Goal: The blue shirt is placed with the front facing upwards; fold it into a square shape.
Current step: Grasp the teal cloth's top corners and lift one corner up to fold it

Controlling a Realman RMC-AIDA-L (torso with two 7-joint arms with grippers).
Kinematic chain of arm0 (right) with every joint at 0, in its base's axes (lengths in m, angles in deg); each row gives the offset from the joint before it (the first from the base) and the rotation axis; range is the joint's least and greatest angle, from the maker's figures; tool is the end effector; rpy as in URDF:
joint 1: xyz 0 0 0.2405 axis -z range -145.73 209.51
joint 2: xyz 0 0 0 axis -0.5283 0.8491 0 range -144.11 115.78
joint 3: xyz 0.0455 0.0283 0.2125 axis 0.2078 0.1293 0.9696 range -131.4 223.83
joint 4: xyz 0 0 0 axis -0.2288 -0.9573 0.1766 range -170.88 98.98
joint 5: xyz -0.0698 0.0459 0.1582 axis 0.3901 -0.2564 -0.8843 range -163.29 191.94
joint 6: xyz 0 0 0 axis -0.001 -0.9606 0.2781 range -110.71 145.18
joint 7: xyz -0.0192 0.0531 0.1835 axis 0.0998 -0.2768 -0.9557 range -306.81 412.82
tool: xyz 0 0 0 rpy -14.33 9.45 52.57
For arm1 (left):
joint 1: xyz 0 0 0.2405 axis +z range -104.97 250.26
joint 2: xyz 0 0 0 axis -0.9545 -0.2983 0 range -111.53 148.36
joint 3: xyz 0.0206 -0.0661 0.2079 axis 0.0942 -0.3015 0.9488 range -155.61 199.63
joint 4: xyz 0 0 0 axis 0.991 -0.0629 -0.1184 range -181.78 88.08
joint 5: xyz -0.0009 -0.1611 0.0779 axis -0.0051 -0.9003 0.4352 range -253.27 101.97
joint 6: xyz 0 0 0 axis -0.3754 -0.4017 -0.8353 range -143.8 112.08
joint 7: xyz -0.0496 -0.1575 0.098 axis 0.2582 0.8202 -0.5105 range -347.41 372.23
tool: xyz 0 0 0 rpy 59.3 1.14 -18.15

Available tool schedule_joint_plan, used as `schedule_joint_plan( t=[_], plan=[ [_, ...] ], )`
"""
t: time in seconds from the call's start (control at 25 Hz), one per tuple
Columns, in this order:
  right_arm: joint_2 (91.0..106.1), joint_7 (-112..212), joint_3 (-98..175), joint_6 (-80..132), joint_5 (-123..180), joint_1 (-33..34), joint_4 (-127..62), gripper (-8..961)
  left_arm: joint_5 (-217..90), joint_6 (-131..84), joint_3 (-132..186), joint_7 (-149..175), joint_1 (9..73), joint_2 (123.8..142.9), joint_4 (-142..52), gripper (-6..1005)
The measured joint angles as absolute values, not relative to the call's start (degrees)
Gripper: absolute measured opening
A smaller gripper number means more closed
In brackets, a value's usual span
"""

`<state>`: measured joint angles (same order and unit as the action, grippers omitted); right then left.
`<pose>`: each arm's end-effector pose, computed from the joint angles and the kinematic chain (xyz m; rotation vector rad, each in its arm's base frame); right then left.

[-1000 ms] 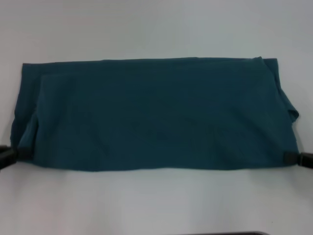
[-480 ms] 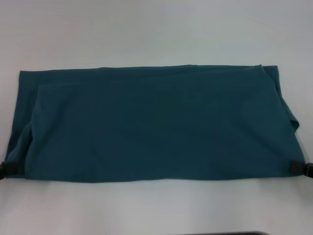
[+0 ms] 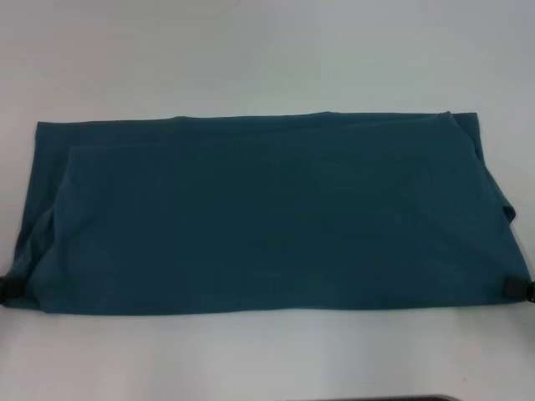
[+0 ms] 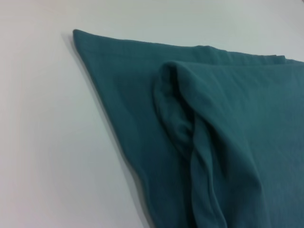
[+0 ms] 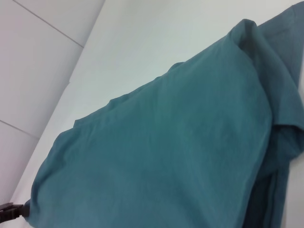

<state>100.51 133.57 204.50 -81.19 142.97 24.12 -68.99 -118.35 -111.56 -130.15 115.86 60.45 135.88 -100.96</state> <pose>0.3223 0.1766 0.0049 -2.2174 1.7258 0.7047 -0.3327 0.2116 0.0271 -2.3658 -1.4614 -0.2334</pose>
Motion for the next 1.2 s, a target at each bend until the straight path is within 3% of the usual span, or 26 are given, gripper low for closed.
schedule_joint_plan(
  t=[0.96, 1.2],
  plan=[
    [100.18, 132.9, 204.6, -82.1, 143.0, 23.9, -69.2, 52, -118.3, -115.2, -131.8, 116.3, 59.9, 134.65, -101.3, 22],
    [99.43, 131.1, 204.5, -82.9, 143.0, 23.7, -69.5, 56, -118.4, -115.9, -132.0, 117.3, 59.6, 134.08, -101.3, 36]
  ],
)
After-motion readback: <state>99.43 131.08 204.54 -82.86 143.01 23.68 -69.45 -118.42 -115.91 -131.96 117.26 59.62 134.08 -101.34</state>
